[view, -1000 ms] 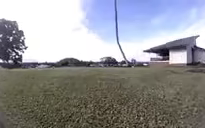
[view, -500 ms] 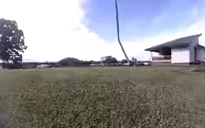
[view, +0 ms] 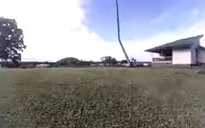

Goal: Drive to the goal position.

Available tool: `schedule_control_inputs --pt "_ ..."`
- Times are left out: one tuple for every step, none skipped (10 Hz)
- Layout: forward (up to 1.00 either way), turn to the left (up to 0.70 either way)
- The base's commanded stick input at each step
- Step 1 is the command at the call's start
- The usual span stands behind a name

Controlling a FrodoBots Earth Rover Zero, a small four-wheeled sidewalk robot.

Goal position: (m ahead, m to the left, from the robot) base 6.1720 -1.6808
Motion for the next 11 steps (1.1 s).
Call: schedule_control_inputs --pt "1.00 0.00" --pt "1.00 0.00" --pt "1.00 0.00" --pt "1.00 0.00" --pt "1.00 0.00" --pt "1.00 0.00" --pt "1.00 0.00" --pt "1.00 0.00" --pt "1.00 0.00" --pt "1.00 0.00" --pt "1.00 0.00"
